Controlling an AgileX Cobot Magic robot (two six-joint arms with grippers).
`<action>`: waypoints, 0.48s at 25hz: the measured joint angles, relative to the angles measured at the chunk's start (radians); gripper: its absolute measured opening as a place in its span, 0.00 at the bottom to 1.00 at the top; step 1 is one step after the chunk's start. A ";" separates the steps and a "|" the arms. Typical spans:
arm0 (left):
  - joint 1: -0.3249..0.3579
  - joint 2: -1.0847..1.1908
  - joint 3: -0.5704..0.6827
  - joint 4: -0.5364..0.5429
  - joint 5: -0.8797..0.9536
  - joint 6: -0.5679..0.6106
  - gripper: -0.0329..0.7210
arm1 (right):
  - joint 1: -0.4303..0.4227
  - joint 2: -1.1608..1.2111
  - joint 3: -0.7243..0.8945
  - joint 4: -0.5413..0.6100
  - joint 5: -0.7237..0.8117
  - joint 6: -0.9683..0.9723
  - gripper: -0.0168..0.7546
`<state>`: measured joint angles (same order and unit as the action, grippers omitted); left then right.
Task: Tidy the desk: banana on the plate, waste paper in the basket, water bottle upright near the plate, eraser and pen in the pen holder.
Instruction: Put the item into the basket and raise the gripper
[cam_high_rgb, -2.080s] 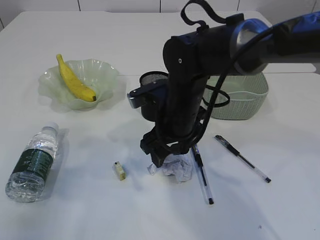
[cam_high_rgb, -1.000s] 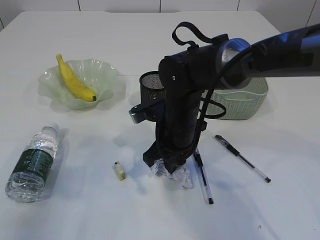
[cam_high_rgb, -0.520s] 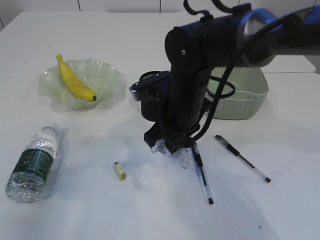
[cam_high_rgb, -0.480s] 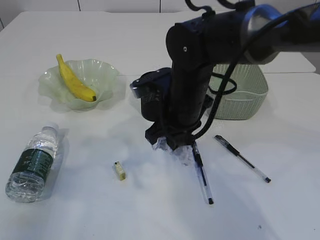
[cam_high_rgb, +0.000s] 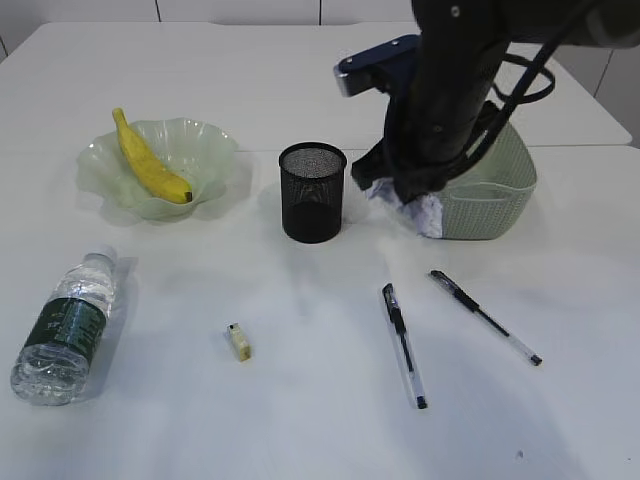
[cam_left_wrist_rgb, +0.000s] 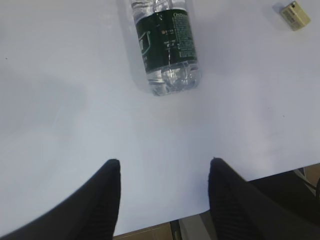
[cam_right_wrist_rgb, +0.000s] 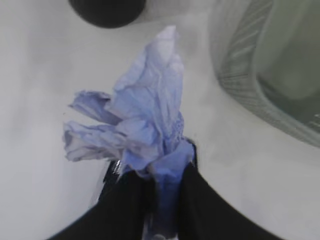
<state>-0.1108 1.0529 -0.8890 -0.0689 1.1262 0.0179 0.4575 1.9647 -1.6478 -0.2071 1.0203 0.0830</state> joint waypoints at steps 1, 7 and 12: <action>0.000 0.000 0.000 0.000 0.000 0.000 0.57 | -0.020 0.000 -0.015 0.000 -0.002 0.002 0.18; 0.000 0.000 0.000 0.000 0.000 0.000 0.57 | -0.151 0.000 -0.096 0.024 -0.052 0.079 0.18; 0.000 0.000 0.000 -0.001 0.000 0.000 0.57 | -0.254 0.000 -0.106 0.030 -0.143 0.167 0.18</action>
<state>-0.1108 1.0529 -0.8890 -0.0702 1.1262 0.0179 0.2040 1.9647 -1.7539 -0.1771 0.8770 0.2496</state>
